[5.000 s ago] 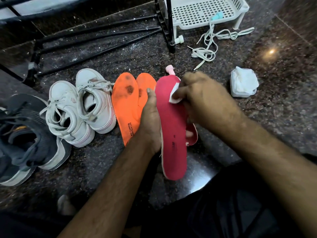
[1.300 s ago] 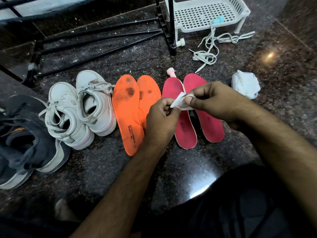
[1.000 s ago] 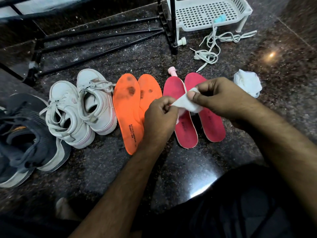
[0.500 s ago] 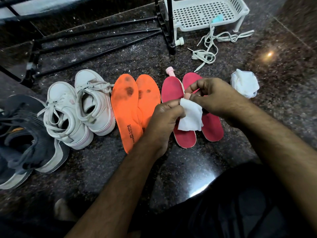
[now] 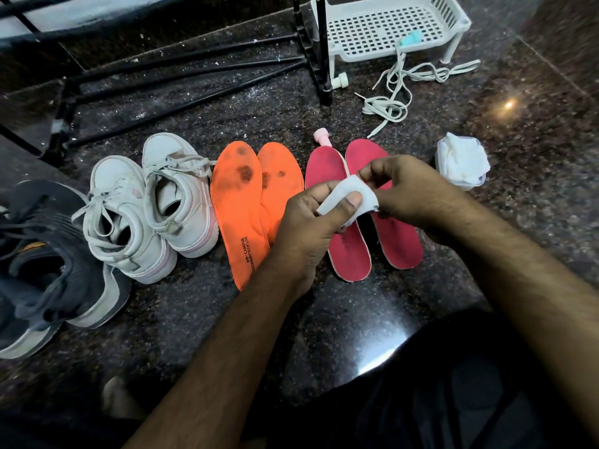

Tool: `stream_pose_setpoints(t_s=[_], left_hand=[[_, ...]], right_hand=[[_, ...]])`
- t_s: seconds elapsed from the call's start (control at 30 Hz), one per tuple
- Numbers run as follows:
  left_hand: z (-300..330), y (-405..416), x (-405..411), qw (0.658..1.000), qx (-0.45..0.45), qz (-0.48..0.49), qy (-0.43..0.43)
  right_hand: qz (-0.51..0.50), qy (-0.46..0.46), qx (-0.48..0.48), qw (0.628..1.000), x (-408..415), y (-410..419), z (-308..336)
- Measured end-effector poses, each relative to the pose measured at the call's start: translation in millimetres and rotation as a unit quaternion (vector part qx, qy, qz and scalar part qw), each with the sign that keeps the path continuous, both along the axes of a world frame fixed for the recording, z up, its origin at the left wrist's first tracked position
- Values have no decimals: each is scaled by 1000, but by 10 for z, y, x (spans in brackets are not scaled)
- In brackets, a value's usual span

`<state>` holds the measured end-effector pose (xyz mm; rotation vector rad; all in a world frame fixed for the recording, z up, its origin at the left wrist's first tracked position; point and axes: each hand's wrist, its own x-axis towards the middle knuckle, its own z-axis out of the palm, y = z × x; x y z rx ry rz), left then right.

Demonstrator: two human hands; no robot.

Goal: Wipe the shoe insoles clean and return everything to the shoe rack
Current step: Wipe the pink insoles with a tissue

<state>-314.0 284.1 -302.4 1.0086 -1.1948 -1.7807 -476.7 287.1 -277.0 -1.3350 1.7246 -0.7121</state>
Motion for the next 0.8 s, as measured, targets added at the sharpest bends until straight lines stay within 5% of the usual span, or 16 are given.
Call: stream_pose_setpoints(t_s=[0.17, 0.43, 0.8], left_hand=[[-12, -25, 10, 1000, 7, 23, -4], [35, -32, 3, 1000, 29, 8, 2], [48, -16, -12, 998, 47, -15, -36]], right_hand=[[-88, 58, -133, 986, -50, -62, 18], [29, -55, -60, 996, 102, 3, 76], [-31, -96, -81, 992, 82, -9, 98]])
